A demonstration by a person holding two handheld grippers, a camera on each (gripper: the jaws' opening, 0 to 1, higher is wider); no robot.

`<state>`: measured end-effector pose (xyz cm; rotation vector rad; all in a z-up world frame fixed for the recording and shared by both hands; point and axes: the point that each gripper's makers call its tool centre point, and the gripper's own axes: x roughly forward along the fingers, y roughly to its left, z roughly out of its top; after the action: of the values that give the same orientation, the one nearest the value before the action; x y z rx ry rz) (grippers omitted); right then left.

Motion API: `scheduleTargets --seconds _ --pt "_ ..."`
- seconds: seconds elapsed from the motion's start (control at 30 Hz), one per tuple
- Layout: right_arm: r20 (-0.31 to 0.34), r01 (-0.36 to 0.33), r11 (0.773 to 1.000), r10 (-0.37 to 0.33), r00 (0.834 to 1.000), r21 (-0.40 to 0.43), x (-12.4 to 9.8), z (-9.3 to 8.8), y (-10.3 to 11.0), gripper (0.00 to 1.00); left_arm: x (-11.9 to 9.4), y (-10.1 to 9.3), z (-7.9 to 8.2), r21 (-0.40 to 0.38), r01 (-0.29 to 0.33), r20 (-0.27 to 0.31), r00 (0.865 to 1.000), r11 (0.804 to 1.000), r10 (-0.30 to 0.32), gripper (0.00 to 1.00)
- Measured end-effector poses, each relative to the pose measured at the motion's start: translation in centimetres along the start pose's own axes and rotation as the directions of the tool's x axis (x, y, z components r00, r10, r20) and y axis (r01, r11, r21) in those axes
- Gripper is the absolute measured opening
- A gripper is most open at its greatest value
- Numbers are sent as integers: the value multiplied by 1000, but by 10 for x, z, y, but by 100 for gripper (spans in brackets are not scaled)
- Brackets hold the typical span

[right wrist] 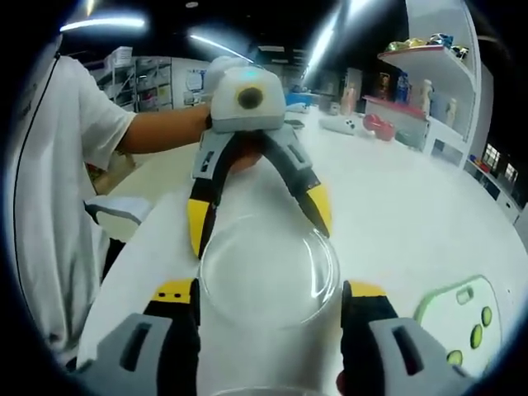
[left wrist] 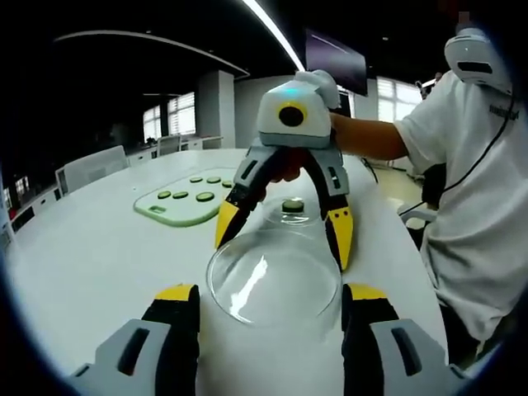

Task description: Open the petri dish lid, add cucumber slices into the petri dish, and close the lid

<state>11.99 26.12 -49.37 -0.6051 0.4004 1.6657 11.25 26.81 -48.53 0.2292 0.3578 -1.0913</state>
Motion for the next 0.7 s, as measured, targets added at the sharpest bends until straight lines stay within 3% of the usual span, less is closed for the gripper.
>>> scheduleTargets --seconds 0.7 --pt "-3 -1 1000 1 1000 -10 1 2 1 64 2 -2 0 0 7 15 1000 1000 -7 65"
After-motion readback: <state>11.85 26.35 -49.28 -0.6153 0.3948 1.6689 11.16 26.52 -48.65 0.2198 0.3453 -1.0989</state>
